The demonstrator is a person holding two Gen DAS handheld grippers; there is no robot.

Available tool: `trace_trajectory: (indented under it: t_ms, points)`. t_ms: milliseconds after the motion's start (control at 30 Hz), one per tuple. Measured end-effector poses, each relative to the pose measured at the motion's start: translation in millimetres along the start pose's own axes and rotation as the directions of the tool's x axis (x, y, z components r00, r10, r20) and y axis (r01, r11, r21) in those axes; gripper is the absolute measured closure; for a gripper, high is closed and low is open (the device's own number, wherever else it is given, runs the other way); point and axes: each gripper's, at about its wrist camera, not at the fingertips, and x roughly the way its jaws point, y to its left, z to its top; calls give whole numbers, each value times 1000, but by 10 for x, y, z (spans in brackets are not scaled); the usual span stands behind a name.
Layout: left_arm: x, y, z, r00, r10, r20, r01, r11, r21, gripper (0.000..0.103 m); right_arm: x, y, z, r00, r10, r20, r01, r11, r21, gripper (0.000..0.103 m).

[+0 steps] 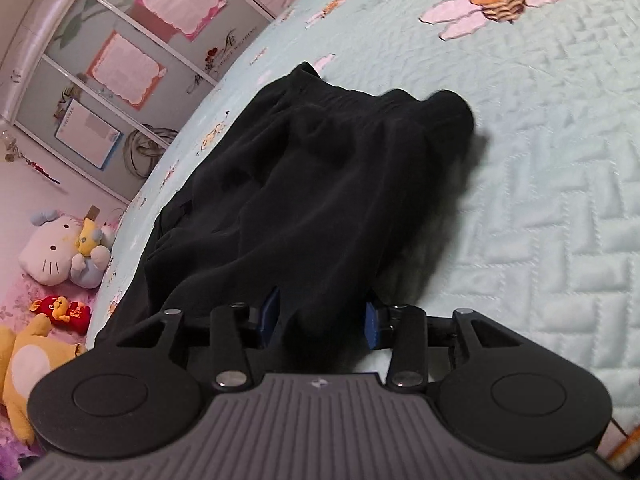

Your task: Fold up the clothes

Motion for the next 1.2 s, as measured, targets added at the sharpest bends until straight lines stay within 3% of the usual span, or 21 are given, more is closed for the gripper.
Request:
trace_trajectory:
  t_ms: [133, 267, 400, 500, 667, 867, 933, 1000, 1067, 1133, 1200]
  points:
    - [11, -80, 20, 1000, 10, 22, -11, 999, 38, 0, 132, 59, 35, 1000, -6, 21, 6, 1000, -17, 57]
    - [63, -104, 102, 999, 5, 34, -6, 1000, 22, 0, 260, 180, 71, 999, -19, 30, 21, 998, -65, 46]
    - [73, -162, 304, 998, 13, -65, -11, 999, 31, 0, 324, 334, 154, 997, -83, -7, 82, 994, -79, 42]
    - [-78, -157, 484, 995, -17, -103, 22, 999, 49, 16, 353, 346, 254, 994, -106, -33, 106, 994, 6, 42]
    - [-508, -28, 541, 998, -35, 57, 31, 997, 70, 7, 345, 333, 158, 996, -89, 29, 87, 994, 73, 42]
    - [-585, 246, 384, 993, -20, 114, 23, 999, -24, 8, 320, 345, 102, 996, -71, 56, 69, 997, 32, 43]
    - [-607, 289, 374, 993, -17, 114, 20, 999, -31, 8, 234, 418, 156, 996, -36, 84, 35, 999, 19, 47]
    - [-628, 332, 364, 993, -13, 114, 18, 999, -38, 9, 83, 546, 236, 988, -10, 155, 13, 1000, -14, 61]
    - [-758, 397, 399, 990, -16, 141, 22, 999, -45, 9, -83, 651, 348, 977, 9, 214, -3, 1000, -25, 67]
    - [-956, 486, 451, 982, -28, 189, 40, 997, -60, 9, -228, 725, 442, 969, 32, 246, -22, 999, -43, 66]
    - [-1094, 559, 476, 976, -27, 216, 45, 996, -76, 7, -326, 775, 491, 967, 37, 253, -22, 998, -63, 51]
